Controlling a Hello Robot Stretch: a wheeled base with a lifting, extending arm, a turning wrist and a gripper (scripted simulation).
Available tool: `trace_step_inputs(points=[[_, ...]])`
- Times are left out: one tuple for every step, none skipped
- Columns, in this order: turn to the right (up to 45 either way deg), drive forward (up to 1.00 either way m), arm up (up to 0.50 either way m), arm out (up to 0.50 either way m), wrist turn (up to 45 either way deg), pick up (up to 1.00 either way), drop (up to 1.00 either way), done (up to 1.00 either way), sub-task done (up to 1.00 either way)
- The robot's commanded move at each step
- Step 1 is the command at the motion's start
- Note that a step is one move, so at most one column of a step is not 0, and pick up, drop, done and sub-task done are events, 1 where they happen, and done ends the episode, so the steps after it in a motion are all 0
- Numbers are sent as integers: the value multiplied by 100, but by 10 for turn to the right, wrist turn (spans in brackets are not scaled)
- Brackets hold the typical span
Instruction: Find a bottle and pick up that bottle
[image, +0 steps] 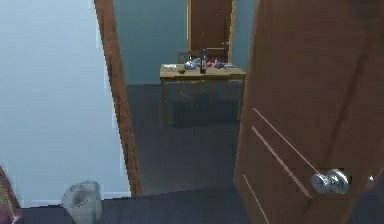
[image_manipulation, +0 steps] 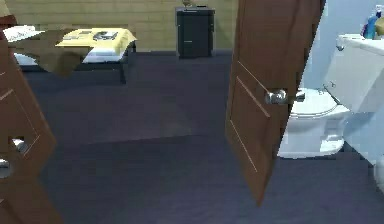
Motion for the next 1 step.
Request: trace_step_inputs(points=[[0,100,0,0,0,0,0,0,0]])
